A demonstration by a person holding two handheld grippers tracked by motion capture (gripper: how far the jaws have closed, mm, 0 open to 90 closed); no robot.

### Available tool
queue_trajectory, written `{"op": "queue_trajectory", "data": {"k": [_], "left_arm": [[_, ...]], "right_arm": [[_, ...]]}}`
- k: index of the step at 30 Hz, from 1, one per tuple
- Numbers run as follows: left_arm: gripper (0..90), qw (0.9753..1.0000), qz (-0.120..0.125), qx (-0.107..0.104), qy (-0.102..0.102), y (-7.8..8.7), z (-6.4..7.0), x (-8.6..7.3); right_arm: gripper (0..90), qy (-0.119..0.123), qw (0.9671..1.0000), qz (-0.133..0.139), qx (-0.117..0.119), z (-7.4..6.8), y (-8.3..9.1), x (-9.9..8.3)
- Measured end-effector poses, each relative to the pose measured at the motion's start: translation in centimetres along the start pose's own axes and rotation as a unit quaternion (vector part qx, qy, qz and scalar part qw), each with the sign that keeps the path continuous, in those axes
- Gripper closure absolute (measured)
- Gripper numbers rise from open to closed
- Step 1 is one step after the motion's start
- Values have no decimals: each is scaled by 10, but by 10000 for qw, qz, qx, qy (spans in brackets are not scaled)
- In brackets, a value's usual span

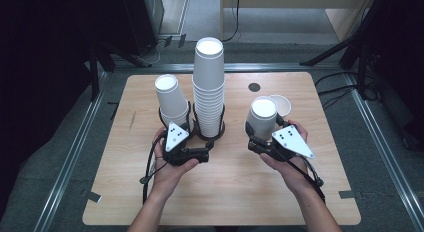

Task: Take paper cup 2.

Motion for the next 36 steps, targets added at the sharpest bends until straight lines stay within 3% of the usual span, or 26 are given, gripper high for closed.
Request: {"op": "queue_trajectory", "data": {"k": [7, 15, 18, 24, 29, 32, 36], "left_arm": [[22, 9999, -65, -147, -54, 4, 5, -6], [22, 9992, -125, -388, -19, 8, 10, -14], [22, 9982, -135, -577, -13, 8, 16, -18], [22, 9973, -190, -706, -48, 8, 23, -21], [22, 9958, -179, -882, -133, 9, 31, -21], [22, 9942, -179, -1057, -120, 9, 36, -21], [22, 9933, -156, -1131, -187, 10, 41, -20]], "right_arm": [[151, 56, 9999, -88, 119, -13, 8, -14], [151, 636, 9976, -286, 55, -21, 9, -31], [151, 885, 9952, -423, -29, -22, 9, -41], [150, 1167, 9918, -518, -43, -26, 9, -50], [150, 1604, 9854, -568, -57, -31, 7, -57], [150, 1745, 9829, -586, -50, -33, 7, -60], [150, 2000, 9782, -553, -23, -37, 7, -61]]}}
Point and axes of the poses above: each handheld gripper's, and its own axes: y roughly backward along the jaws, x roughly out of its top, z roughly to its right, the point moved 10 cm from there along -y, roughly forward along the jaws, and after that the axes turned 2 degrees about x, right-handed, at the moved point
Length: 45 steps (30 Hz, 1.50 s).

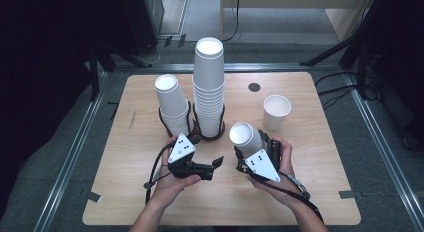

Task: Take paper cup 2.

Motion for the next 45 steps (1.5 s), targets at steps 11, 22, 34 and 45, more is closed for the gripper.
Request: {"op": "queue_trajectory", "data": {"k": [11, 22, 34, 45], "left_arm": [[15, 9997, 53, -206, -145, 2, 9, 3], [15, 9984, -2, -447, -343, 0, 22, 1], [15, 9978, -71, -605, -244, -1, 27, 0], [45, 9979, -163, -589, -229, -2, 30, -1]], "right_arm": [[150, 454, 9989, 14, 62, -7, 0, -4], [150, 754, 9970, 95, 148, -11, 1, -3], [150, 1225, 9912, 262, 425, -29, 4, 1], [149, 1511, 9853, 447, 666, -45, 10, 7]]}}
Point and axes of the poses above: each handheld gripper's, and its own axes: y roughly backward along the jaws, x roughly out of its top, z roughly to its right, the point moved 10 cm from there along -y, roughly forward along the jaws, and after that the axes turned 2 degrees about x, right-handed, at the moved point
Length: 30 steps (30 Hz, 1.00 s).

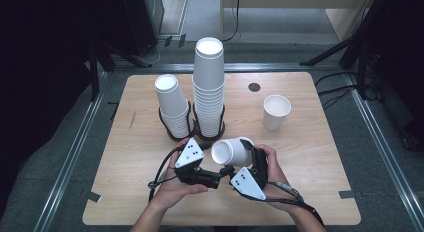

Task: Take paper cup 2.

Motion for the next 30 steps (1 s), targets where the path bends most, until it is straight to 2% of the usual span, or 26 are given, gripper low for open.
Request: {"op": "queue_trajectory", "data": {"k": [8, 10, 17, 25, 30], "left_arm": [[59, 9999, -137, 44, 23, -5, 4, -2], [62, 9998, -181, 117, 17, -6, 2, -3], [123, 9996, -222, 182, 56, -6, 4, -2], [198, 9996, -239, 150, 24, -6, 7, -2], [204, 9994, -296, 180, 13, -5, 8, -2]], "right_arm": [[148, 232, 9997, 29, 48, -6, 0, 3], [148, 288, 9996, 1, 52, -7, 0, 3], [148, 444, 9989, 67, 147, -11, 2, 6], [148, 456, 9988, 70, 169, -11, 3, 7], [146, 457, 9988, 77, 174, -11, 3, 7]]}}
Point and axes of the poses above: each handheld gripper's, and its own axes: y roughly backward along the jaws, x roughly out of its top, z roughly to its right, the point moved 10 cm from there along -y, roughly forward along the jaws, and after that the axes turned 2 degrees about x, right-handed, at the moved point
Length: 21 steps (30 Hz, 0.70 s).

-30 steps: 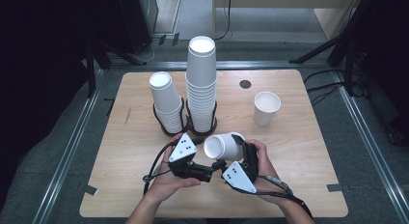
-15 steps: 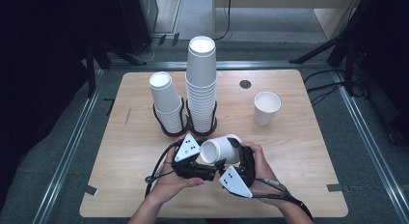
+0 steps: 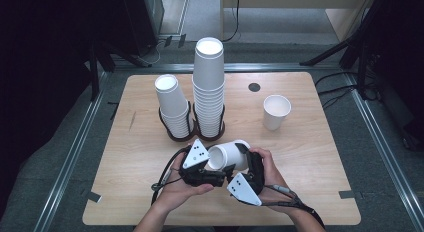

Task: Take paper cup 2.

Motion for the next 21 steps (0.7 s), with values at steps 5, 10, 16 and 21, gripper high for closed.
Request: {"op": "queue_trajectory", "data": {"k": [5, 10, 16, 21], "left_arm": [[207, 10000, -84, -1, 23, -1, 0, -2], [210, 9999, -65, -70, 100, -1, -2, -2], [225, 9997, -65, -189, 155, 0, -4, -4], [240, 9997, -21, -199, 131, 1, -4, -3]], "right_arm": [[144, 30, 10000, -43, 25, -2, -1, -2], [142, 11, 10000, -42, 34, -3, -1, -2], [132, -29, 10000, -25, 62, -4, -2, -2], [84, -94, 9999, -13, 128, -4, -2, 0]]}}
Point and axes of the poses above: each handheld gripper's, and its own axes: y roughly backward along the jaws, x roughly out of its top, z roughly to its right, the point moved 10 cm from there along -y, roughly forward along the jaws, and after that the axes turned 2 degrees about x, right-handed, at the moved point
